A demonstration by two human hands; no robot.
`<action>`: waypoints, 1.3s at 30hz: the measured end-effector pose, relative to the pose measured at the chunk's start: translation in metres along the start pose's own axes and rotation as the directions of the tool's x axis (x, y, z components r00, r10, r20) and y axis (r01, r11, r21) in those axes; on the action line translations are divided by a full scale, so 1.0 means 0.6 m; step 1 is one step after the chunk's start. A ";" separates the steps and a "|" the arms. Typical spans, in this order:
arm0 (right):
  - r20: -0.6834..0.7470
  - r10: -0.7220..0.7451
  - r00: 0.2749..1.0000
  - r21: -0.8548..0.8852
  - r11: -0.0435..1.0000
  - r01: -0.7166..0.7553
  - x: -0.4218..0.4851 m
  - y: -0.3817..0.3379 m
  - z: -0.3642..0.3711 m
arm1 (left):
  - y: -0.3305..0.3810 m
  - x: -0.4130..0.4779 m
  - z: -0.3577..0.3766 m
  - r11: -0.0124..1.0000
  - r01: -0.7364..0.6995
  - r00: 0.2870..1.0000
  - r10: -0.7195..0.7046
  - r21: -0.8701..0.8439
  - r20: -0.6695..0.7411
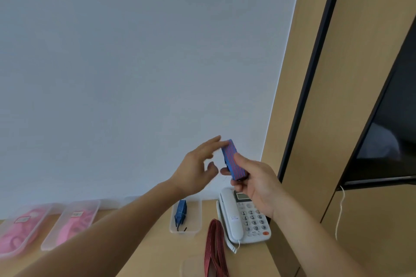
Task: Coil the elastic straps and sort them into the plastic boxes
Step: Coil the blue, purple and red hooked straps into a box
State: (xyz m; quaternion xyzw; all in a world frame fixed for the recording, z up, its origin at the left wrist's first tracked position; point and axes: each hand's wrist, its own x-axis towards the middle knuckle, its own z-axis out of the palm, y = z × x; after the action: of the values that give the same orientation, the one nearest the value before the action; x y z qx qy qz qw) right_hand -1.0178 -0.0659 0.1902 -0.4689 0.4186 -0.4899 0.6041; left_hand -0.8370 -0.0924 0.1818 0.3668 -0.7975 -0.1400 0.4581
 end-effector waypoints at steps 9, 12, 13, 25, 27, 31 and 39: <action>-0.062 -0.398 0.915 -0.752 0.622 0.220 0.005 0.035 0.002 | 0.026 0.016 0.023 0.593 0.590 0.791 -0.561 -0.548 0.245; -0.028 -0.366 0.930 -0.754 0.619 0.221 0.010 0.043 -0.010 | 0.013 0.006 0.031 0.518 0.622 0.756 -0.592 -0.587 0.279; -0.014 -0.343 0.939 -0.724 0.652 0.227 0.015 0.043 -0.017 | 0.009 0.002 0.032 0.499 0.635 0.742 -0.606 -0.590 0.287; 0.096 -0.227 0.969 -0.757 0.615 0.220 0.076 0.058 -0.052 | -0.035 -0.030 0.063 0.303 0.673 0.654 -0.671 -0.675 0.350; 0.108 -0.214 0.971 -0.714 0.663 0.225 0.086 0.068 -0.041 | -0.046 -0.035 0.064 0.284 0.660 0.643 -0.692 -0.696 0.327; 0.138 -0.181 0.974 -0.729 0.647 0.224 0.114 0.085 -0.014 | -0.083 -0.054 0.062 0.184 0.635 0.595 -0.735 -0.750 0.324; 0.042 -0.053 0.998 -0.834 0.548 0.065 0.209 0.158 0.023 | -0.230 -0.074 0.057 0.522 0.827 0.558 -0.808 -0.209 0.188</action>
State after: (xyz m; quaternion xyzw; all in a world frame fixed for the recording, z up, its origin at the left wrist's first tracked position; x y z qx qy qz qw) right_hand -0.9642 -0.1794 0.0944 -0.7160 0.5812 -0.2500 0.2951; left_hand -0.7888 -0.1602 0.0582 0.6258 -0.5192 -0.4594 0.3574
